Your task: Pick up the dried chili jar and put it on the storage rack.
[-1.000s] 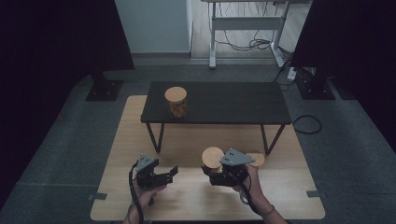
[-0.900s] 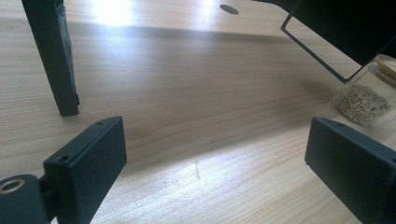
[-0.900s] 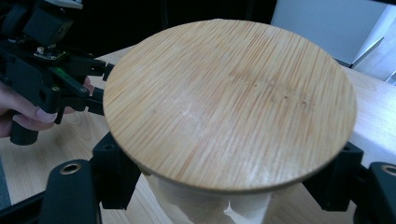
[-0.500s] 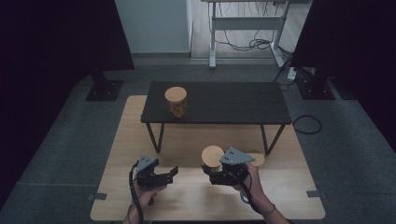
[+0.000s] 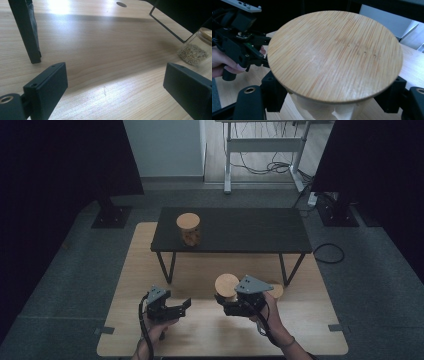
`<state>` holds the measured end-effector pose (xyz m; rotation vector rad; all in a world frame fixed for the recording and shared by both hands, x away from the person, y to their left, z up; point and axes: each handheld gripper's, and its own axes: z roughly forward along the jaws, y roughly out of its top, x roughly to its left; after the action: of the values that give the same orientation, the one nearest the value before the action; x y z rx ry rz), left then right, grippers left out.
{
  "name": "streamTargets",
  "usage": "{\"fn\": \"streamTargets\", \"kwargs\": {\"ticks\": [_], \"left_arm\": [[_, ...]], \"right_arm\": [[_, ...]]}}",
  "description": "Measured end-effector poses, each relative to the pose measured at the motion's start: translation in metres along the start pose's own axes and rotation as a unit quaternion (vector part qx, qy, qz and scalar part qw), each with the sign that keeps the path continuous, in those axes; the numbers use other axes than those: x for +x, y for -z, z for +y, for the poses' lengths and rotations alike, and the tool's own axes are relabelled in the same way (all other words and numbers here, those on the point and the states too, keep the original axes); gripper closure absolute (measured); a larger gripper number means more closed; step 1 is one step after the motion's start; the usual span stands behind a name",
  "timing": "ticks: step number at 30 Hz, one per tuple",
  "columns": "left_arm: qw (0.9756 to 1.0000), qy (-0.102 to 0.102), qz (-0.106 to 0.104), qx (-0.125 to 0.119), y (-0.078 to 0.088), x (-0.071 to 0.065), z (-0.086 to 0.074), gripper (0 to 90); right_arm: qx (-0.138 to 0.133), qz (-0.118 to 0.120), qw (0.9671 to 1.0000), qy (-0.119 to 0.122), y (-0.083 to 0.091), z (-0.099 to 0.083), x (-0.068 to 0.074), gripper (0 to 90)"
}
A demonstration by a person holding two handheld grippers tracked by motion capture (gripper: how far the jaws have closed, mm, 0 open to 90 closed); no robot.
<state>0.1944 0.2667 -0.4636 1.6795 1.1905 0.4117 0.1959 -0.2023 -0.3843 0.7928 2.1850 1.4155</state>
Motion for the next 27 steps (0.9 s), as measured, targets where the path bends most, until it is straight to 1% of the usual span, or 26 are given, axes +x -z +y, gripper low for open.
{"fn": "streamTargets", "kwargs": {"ticks": [4, 8, 17, 27], "left_arm": [[1.0, 0.0, 0.0, 0.003, -0.001, 0.0, 0.0, 5.1], [1.0, -0.001, -0.001, 0.003, -0.002, -0.001, 0.0, 5.0], [1.0, 0.001, -0.001, 0.002, -0.001, 0.0, 0.0, 5.1], [1.0, 0.0, -0.001, 0.003, -0.001, 0.0, 0.001, 5.1]], "right_arm": [[-0.003, 0.001, 1.0, 0.001, 0.002, 0.001, -0.001, 24.3], [-0.005, 0.005, 1.0, 0.0, 0.003, 0.004, -0.004, 24.3], [-0.006, 0.004, 1.0, 0.003, 0.005, 0.012, -0.007, 24.3], [-0.009, 0.005, 0.9999, -0.003, 0.006, 0.016, -0.009, 24.3]]}}
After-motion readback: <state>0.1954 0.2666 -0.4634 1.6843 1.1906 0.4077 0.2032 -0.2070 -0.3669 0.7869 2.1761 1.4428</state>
